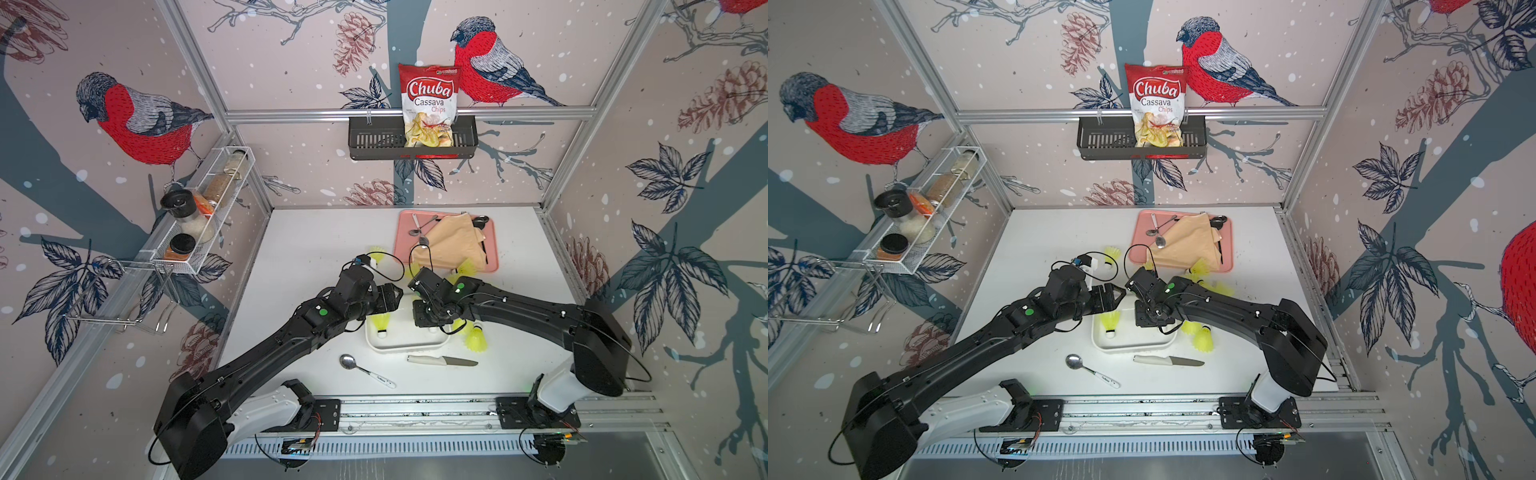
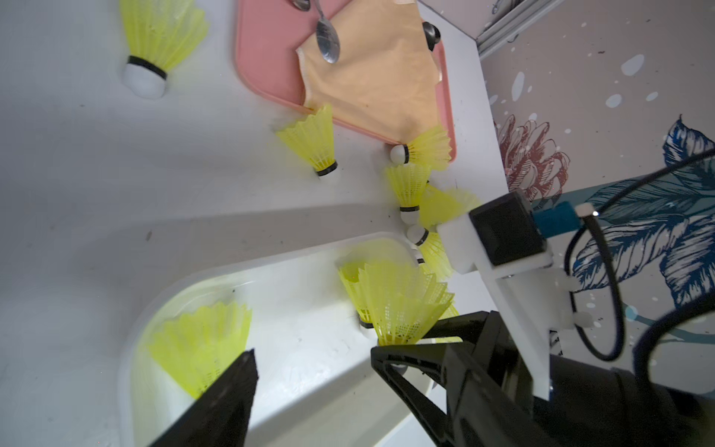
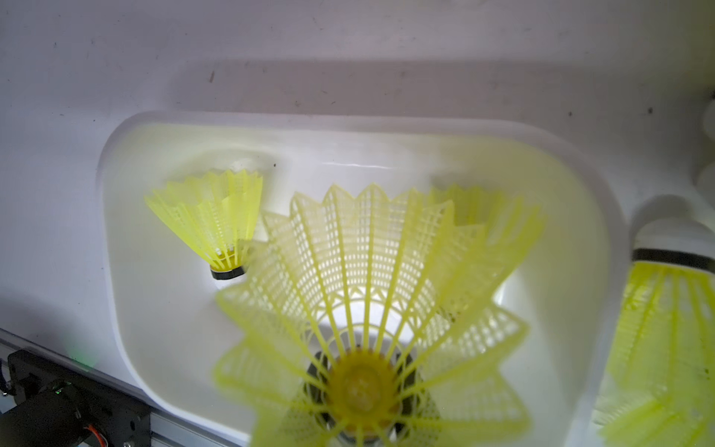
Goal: Put the shuttlecocks into the storage box
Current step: Place the shuttlecock in the storage box.
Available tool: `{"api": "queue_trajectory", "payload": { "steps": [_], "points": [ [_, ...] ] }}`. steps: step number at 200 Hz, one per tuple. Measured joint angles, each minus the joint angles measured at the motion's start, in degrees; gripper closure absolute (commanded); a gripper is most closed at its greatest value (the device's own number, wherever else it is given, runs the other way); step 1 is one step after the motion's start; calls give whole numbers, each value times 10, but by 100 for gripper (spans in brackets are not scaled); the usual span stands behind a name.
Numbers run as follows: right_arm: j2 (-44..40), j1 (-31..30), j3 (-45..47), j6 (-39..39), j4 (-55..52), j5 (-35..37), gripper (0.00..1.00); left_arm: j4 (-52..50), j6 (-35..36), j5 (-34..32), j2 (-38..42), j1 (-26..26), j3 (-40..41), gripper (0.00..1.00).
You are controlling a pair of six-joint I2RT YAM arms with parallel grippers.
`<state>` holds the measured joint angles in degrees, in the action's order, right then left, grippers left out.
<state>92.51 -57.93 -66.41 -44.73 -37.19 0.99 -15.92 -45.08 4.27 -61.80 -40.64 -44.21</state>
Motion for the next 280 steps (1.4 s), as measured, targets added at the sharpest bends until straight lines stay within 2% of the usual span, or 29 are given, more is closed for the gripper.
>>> {"api": "queue_trajectory", "payload": {
  "steps": [59, 137, 214, 280],
  "points": [
    [52, -4, -15, 14, 17, -34, 78, -48, -19, -35, 39, 0, 30, 22],
    [107, 0, -33, 27, 23, -57, 78, -71, -25, -57, 48, 0, 38, 22],
    [130, 19, -33, 28, 23, -59, 77, -38, -13, -7, 36, 0, 44, 22],
    [138, 24, -38, 30, 21, -59, 76, -26, 12, 71, 41, 0, 60, 22]
  ]
}}
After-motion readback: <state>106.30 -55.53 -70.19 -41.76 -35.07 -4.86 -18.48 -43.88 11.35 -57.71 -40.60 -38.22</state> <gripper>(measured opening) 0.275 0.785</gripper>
